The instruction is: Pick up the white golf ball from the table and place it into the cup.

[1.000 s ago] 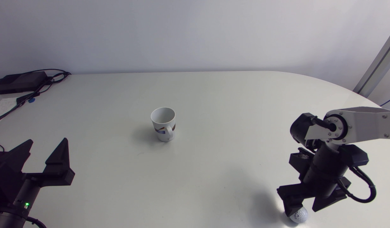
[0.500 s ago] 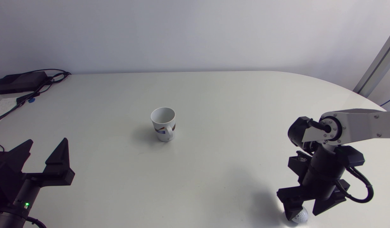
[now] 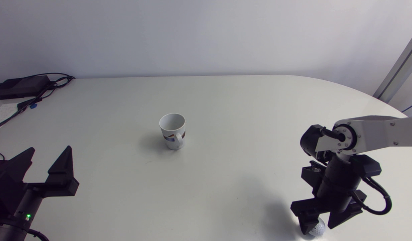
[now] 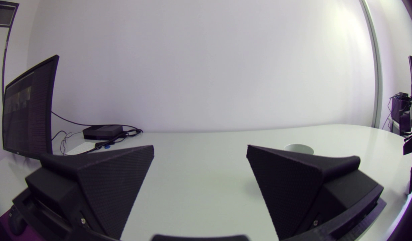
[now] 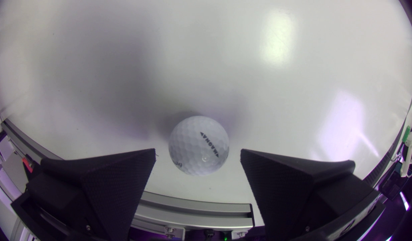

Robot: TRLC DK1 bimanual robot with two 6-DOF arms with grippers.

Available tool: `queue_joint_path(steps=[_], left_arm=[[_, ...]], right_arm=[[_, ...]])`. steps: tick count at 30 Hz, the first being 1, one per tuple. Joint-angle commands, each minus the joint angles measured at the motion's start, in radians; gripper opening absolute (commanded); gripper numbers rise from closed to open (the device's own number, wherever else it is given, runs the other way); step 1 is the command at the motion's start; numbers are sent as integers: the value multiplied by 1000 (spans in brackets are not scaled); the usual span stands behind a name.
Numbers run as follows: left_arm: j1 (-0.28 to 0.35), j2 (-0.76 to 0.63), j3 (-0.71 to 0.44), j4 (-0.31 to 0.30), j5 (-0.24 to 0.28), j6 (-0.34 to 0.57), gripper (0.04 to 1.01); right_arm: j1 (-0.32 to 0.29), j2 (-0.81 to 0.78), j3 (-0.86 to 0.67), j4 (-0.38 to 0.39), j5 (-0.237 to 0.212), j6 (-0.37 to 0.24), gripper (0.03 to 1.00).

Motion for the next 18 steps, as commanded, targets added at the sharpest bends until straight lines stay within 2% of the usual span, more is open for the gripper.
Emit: queue_joint_path(steps=[1, 3, 8, 11, 13, 18], left_arm=[[-6, -16, -18, 1, 11, 8, 993], [-6, -16, -18, 1, 11, 8, 993], [-6, -16, -18, 1, 11, 8, 993], [-6, -16, -18, 1, 11, 8, 993], [-6, -16, -18, 1, 11, 8, 993], [-6, -16, -18, 1, 11, 8, 993]], right_arm=[[5, 22, -16, -19, -5, -13, 823], [5, 25, -16, -19, -5, -13, 807], [5, 26, -13, -19, -10, -11, 687], [5, 28, -12, -19, -13, -13, 684], [6, 29, -12, -19, -16, -13, 631], [10, 34, -10, -14, -22, -13, 631]])
